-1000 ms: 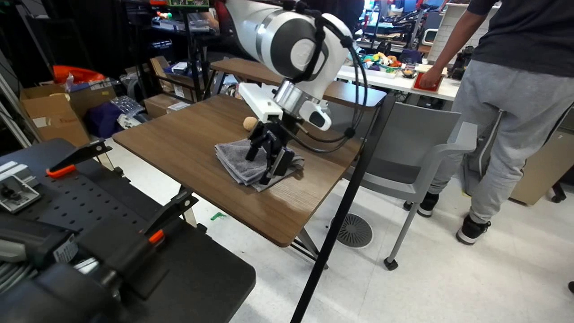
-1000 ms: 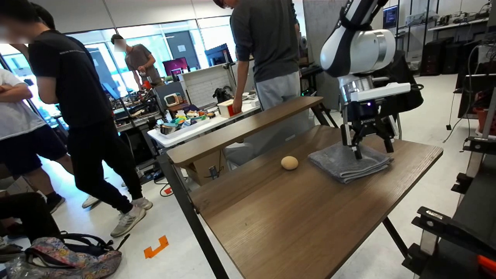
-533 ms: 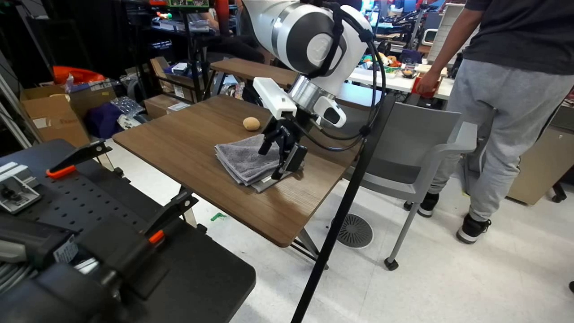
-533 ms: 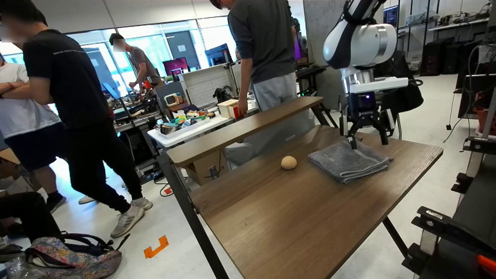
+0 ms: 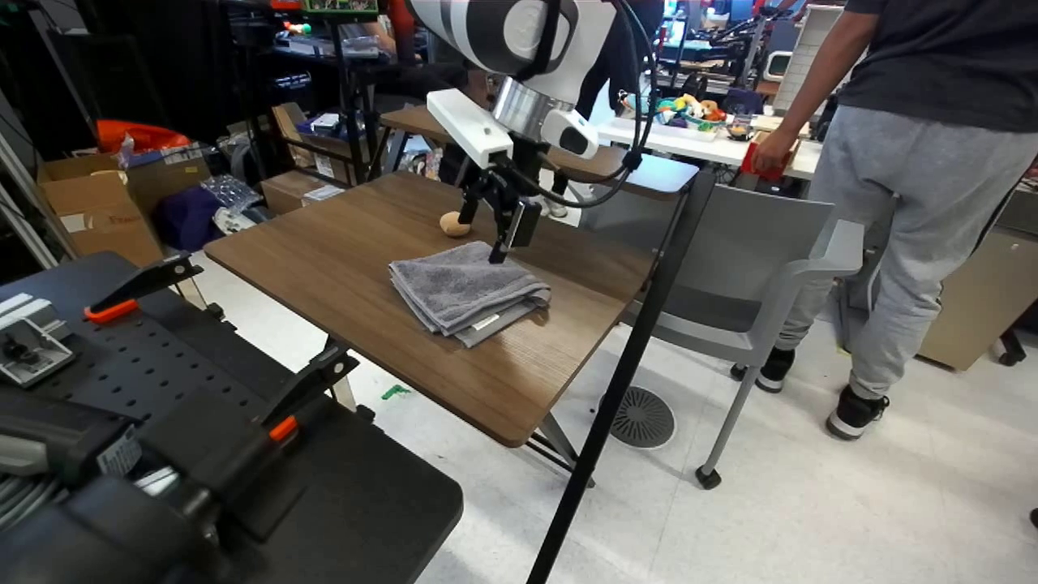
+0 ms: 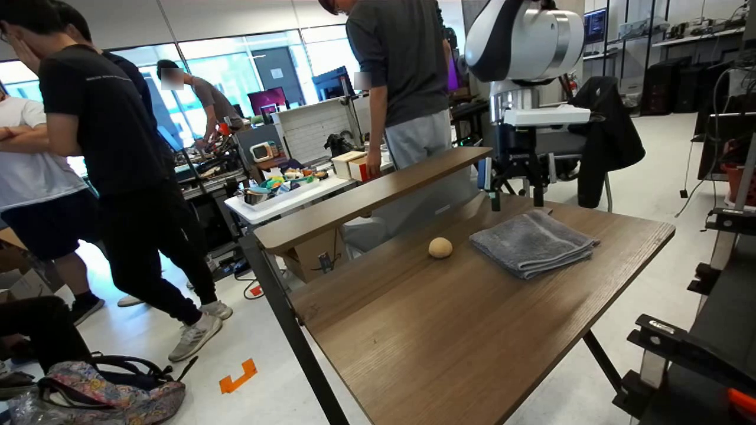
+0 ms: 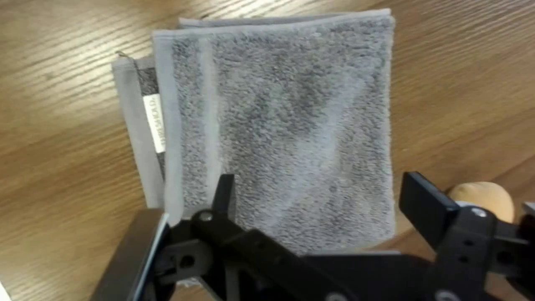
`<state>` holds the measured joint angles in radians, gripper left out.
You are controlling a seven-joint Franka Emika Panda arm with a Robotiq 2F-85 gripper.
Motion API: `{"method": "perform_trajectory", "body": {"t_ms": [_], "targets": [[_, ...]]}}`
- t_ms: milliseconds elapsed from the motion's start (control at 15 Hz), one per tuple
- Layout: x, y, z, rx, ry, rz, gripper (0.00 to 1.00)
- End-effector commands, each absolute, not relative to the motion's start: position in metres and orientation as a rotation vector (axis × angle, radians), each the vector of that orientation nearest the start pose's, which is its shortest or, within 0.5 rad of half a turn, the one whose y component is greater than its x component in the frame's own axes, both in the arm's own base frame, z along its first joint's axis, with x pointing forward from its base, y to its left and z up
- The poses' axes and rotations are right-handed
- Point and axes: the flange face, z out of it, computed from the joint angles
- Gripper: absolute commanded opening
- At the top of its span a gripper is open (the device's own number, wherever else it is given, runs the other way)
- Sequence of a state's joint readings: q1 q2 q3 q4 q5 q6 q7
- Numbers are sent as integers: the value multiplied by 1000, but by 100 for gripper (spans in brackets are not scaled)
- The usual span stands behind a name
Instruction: Move the brown plushie to the left, then use the towel to wipe the table
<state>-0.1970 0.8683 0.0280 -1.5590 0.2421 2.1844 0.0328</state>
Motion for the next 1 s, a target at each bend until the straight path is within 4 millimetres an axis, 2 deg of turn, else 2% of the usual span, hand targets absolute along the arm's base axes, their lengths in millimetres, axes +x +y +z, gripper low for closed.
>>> {"method": "perform_trajectory", "body": {"t_ms": [0,533,600,667,933], "targets": [[656,-88,111,-2863,487,263,100],[644,-96,28,-2942,512,166,100],[638,-94,22,-2938,514,231,100],[642,-96,35,-2915,550,216,100],[640,-95,30,-2917,546,225,100]]}}
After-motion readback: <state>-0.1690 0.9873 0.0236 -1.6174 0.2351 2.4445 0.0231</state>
